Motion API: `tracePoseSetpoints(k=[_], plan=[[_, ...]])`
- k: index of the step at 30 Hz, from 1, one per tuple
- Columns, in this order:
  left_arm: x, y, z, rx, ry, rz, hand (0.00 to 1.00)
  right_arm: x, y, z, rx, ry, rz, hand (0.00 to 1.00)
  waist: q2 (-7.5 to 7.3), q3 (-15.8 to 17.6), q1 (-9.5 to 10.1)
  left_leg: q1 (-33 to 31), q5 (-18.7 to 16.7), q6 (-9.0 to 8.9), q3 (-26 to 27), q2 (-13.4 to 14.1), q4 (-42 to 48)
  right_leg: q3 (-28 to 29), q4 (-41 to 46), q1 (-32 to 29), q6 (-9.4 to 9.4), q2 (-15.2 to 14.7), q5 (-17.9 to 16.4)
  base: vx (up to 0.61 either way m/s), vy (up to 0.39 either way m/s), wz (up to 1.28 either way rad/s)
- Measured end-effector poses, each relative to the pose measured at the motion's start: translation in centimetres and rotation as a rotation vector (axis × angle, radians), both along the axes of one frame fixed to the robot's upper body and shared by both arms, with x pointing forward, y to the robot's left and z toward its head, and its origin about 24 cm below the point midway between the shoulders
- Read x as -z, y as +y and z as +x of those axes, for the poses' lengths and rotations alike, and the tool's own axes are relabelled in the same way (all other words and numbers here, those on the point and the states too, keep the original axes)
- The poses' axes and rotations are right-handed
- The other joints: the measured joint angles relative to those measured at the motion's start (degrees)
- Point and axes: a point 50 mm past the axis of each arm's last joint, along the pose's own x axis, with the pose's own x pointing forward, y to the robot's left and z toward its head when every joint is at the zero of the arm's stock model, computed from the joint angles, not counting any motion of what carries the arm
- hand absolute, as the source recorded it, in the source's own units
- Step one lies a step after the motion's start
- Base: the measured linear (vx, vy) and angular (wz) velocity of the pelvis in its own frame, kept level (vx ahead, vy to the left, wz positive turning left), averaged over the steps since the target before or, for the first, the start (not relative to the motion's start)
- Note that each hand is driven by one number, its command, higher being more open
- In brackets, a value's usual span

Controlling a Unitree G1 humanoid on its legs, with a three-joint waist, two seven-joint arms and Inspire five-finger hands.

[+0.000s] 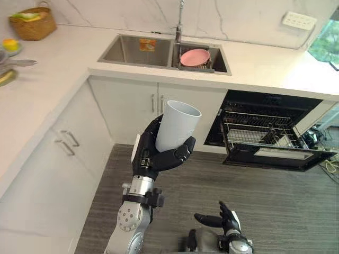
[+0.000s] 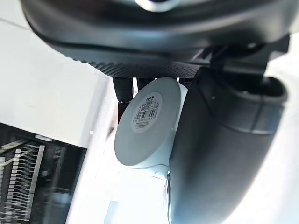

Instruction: Walk over to the sink, pick up the cup, carry it to the dishwasher, place the cup inside the dishwasher, then close the dishwasher door

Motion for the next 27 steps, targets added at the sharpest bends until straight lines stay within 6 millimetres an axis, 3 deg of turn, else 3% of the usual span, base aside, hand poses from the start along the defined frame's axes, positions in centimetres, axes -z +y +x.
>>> tracePoseSetpoints(k=[1, 2, 3, 5, 8, 9, 11, 13, 15, 16, 19, 21, 24, 27], plan=[[1.2, -0.5, 0.3, -0.004, 0.061, -0.014, 0.0, 0.2, -1.5, -0.3, 0.006, 0.028, -0.034, 1.0, 4.01, 0.0, 0.1, 1.2, -1.6, -1.58, 0.0, 2.7, 2.4, -1.0, 1.9, 1.5, -0.59, 1.8, -2.6, 0.6, -0.096, -0.05], [1.6, -0.6, 0.3, -0.008, 0.083, -0.012, 0.0, 0.2, -1.8, -0.4, 0.005, 0.037, -0.047, 1.0, 4.65, 0.0, 0.06, 0.6, -1.4, -1.83, 0.1, 3.4, 5.4, -1.1, 1.3, 2.7, -0.55, 2.2, -3.6, 0.58, -0.122, -0.23], [2.0, -0.7, 0.4, -0.015, 0.111, -0.017, 0.0, 0.0, -2.3, -0.1, -0.001, 0.03, -0.06, 1.0, 5.56, 0.9, 0.09, -2.1, -0.1, -2.83, -0.4, 6.0, 16.0, -0.9, -0.2, 5.7, -0.95, 3.8, -4.5, 0.52, -0.142, -0.25], [1.8, -1.0, 0.5, -0.018, 0.113, -0.041, 0.0, -0.4, -2.2, -0.2, 0.01, 0.006, -0.067, 1.0, 5.58, 1.9, 1.76, -8.0, 1.2, -3.48, -1.3, 10.5, 35.3, 0.3, -5.2, 12.8, -1.37, 6.2, -4.9, 0.49, -0.131, -0.35], [0.3, -1.2, 0.4, -0.017, 0.052, -0.076, 0.0, -1.7, -2.7, 0.5, 0.042, -0.086, -0.088, 1.0, 5.05, 2.1, 2.55, -15.1, 0.1, -1.21, 0.0, 12.6, 40.9, 2.2, -10.2, 19.2, -1.39, 7.0, -5.5, 0.33, -0.046, -0.33], [-0.1, -1.2, 0.4, -0.019, 0.033, -0.085, 0.0, -2.0, -2.8, 0.8, 0.05, -0.109, -0.093, 1.0, 5.12, 1.9, 2.87, -16.6, -0.3, -0.63, -0.1, 12.4, 39.8, 3.0, -10.6, 19.5, -1.17, 7.0, -5.6, 0.31, 0.048, -0.56], [-0.8, -1.0, 0.3, -0.037, -0.006, -0.102, 0.0, -2.9, -2.9, 2.0, 0.061, -0.166, -0.103, 1.0, 5.18, 1.7, 3.37, -19.3, -1.0, 0.61, -3.8, 9.3, 28.6, 5.6, -11.8, 21.2, -0.41, 6.8, -6.0, 0.26, 0.094, -0.51], [-0.8, -0.8, 0.4, -0.054, -0.004, -0.104, 0.0, -3.6, -2.8, 2.7, 0.064, -0.21, -0.107, 1.0, 5.16, 1.7, 4.05, -19.8, -0.7, 0.46, -10.1, 5.5, 18.7, 8.0, -11.8, 21.8, 0.51, 6.7, -6.6, 0.21, 0.156, -0.64], [-0.7, -0.6, 0.4, -0.075, 0.001, -0.098, 0.0, -4.5, -2.7, 3.4, 0.071, -0.265, -0.116, 1.0, 5.21, 1.6, 4.16, -19.7, 2.7, 0.29, -15.3, 2.6, 10.7, 10.7, -11.1, 21.8, 1.96, 6.6, -7.3, 0.2, 0.185, -0.8], [-0.6, -0.6, 0.3, -0.082, 0.007, -0.084, 0.0, -5.4, -2.5, 3.7, 0.071, -0.309, -0.119, 1.0, 5.34, 1.4, 4.47, -17.9, 8.8, 1.34, -15.8, 1.8, 8.6, 13.1, -10.5, 21.7, 3.27, 6.7, -8.1, 0.27, 0.281, -0.84], [-0.3, -0.3, 0.1, -0.09, 0.012, -0.042, 0.0, -7.8, -1.1, 4.0, 0.095, -0.439, -0.09, 1.0, 2.22, -0.2, 3.29, -16.3, 8.1, 3.07, -11.5, -0.1, 7.1, 16.8, -10.1, 20.9, 5.51, 4.3, -9.3, 0.22, 0.226, -0.57], [-0.2, -0.2, 0.1, -0.095, 0.017, -0.031, 0.0, -9.2, -0.4, 4.6, 0.094, -0.519, -0.077, 1.0, 0.96, -0.8, 2.64, -14.8, 7.4, 4.03, -8.7, -0.9, 6.0, 19.5, -10.1, 20.5, 6.69, 3.2, -9.6, 0.19, 0.205, -0.69], [-0.1, -0.3, 0.0, -0.085, 0.012, 0.005, 0.0, -10.8, 0.1, 5.5, 0.087, -0.608, -0.08, 1.0, 0.86, -1.0, 2.43, -11.1, 6.5, 5.13, -4.0, -2.0, 3.6, 22.9, -6.9, 19.2, 8.5, 2.1, -10.2, 0.11, 0.161, -0.81], [-0.1, -0.1, 0.0, -0.096, 0.003, 0.042, 0.0, -11.8, 0.6, 5.9, 0.05, -0.651, -0.097, 1.0, 0.98, -0.8, 1.66, -7.7, 6.2, 5.5, 0.2, -2.2, 0.1, 18.3, -0.4, 15.2, 9.55, 1.2, -9.9, 0.06, 0.106, -0.68]])
